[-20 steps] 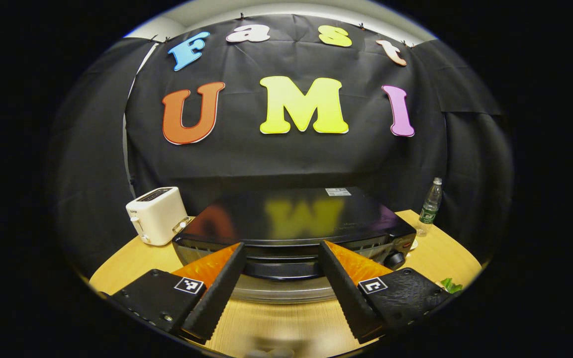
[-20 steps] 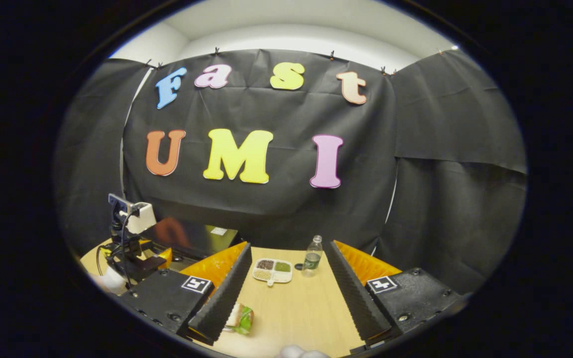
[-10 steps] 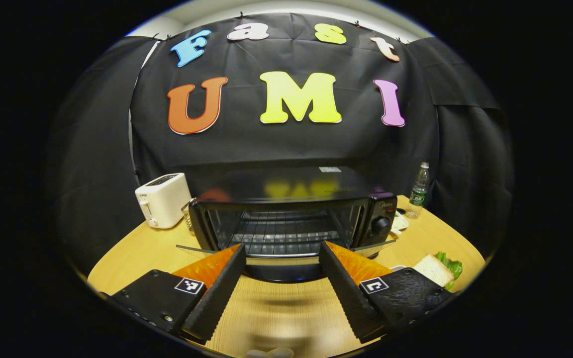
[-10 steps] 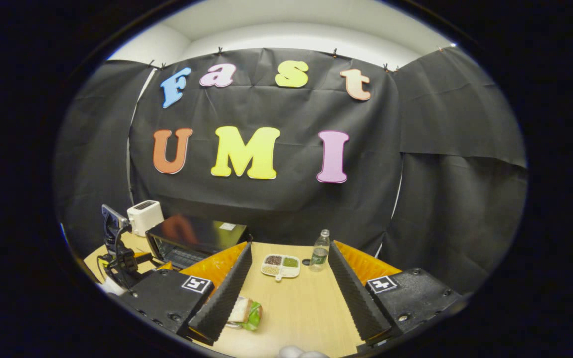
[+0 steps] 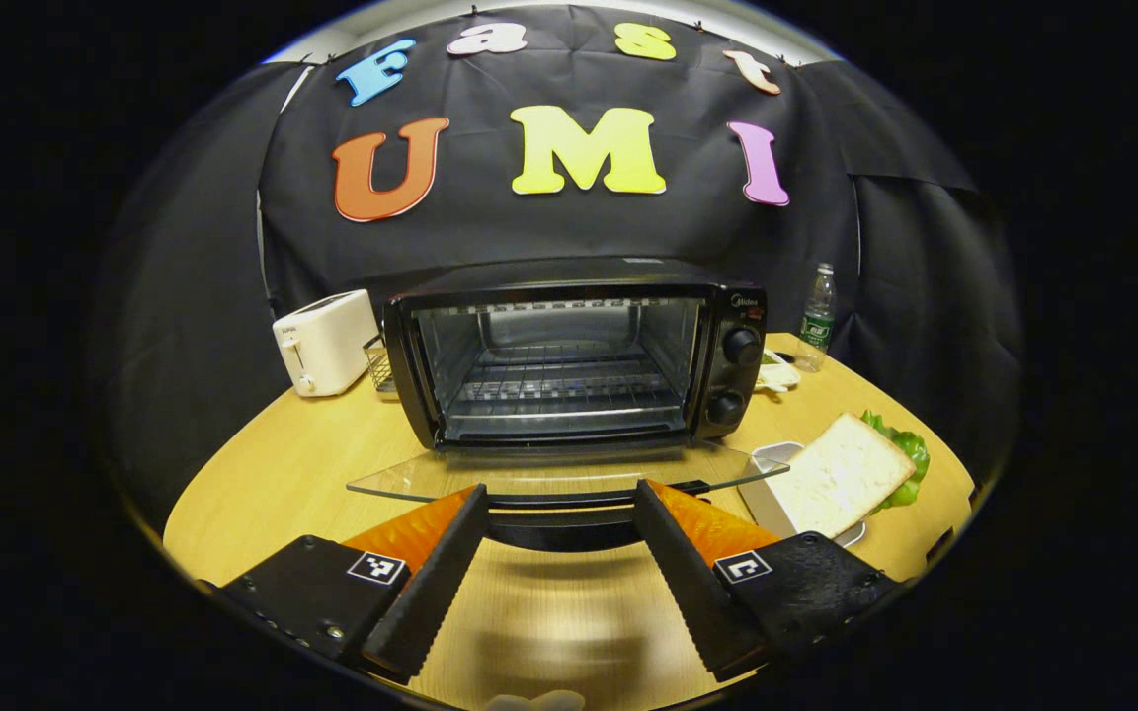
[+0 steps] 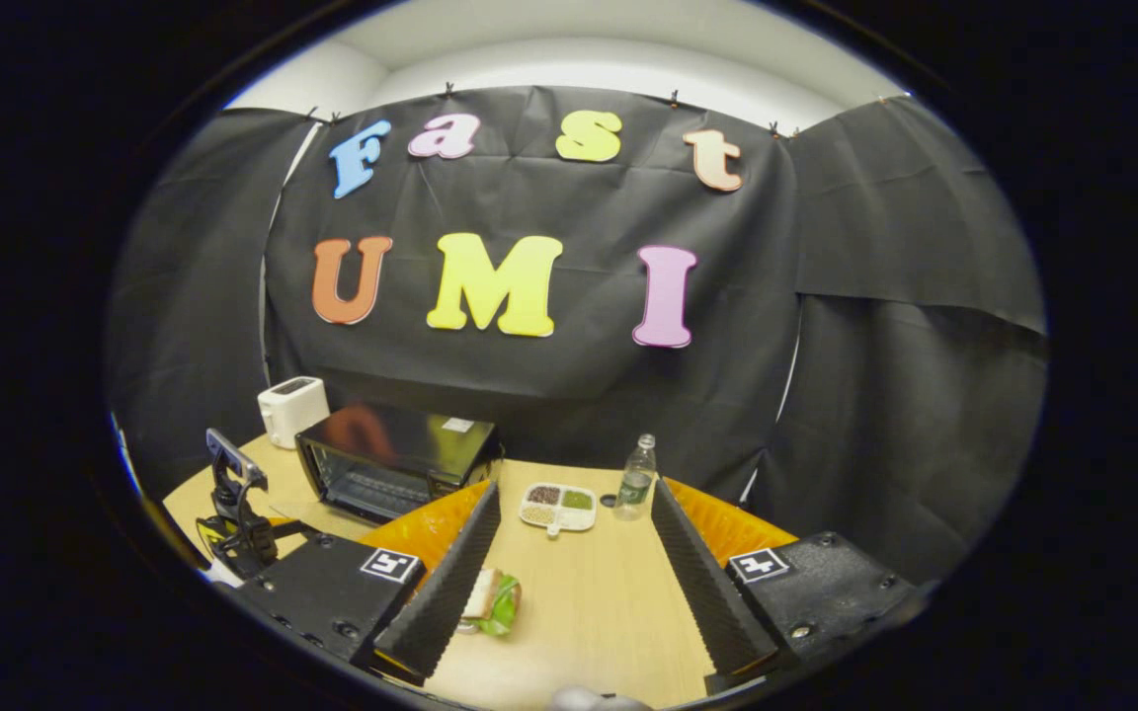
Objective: Open the electric oven with the left hand, put the food in, and close the electric oven.
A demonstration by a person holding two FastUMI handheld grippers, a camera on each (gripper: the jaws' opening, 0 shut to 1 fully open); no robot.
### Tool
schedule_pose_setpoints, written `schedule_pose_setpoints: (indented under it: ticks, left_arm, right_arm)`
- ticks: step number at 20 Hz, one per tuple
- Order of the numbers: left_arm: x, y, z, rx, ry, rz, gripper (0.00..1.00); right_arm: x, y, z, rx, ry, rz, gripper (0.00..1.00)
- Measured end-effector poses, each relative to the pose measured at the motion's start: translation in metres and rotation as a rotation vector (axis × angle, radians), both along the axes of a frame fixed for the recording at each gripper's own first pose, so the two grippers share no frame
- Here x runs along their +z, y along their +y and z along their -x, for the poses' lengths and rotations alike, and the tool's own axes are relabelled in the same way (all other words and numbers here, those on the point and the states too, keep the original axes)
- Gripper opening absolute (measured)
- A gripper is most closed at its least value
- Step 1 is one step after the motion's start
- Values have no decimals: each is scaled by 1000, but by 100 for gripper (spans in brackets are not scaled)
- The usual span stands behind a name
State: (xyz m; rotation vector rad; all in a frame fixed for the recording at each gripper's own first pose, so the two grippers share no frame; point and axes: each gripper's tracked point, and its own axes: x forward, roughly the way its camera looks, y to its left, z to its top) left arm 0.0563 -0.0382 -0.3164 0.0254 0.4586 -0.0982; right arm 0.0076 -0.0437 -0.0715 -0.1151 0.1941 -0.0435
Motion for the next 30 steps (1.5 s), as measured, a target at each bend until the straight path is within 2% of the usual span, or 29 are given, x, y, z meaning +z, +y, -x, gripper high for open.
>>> schedule_pose_setpoints:
  ticks: [3, 9, 15, 19, 24, 27, 30]
  left_arm:
    - [-19, 0, 9, -7, 38, -12, 98]
    - [-63, 1, 21, 1, 151, -5, 96]
    - [-58, 3, 24, 13, 127, -2, 96]
    - [-18, 17, 28, 37, 54, 11, 95]
    - [59, 37, 41, 68, -70, -5, 96]
    - [114, 40, 55, 68, -156, 5, 96]
    - [159, 43, 70, 76, -211, 20, 96]
  right_arm:
    - [-12, 0, 4, -2, 24, -6, 99]
    - [-26, -2, 5, -7, 53, -1, 96]
    - [-37, -2, -2, -2, 77, -9, 96]
    - [-42, 3, -10, 13, 80, -23, 96]
    - [-63, 8, -15, 32, 115, -41, 96]
    - [-92, 15, -16, 57, 155, -50, 96]
    - [-139, 21, -13, 77, 244, -63, 96]
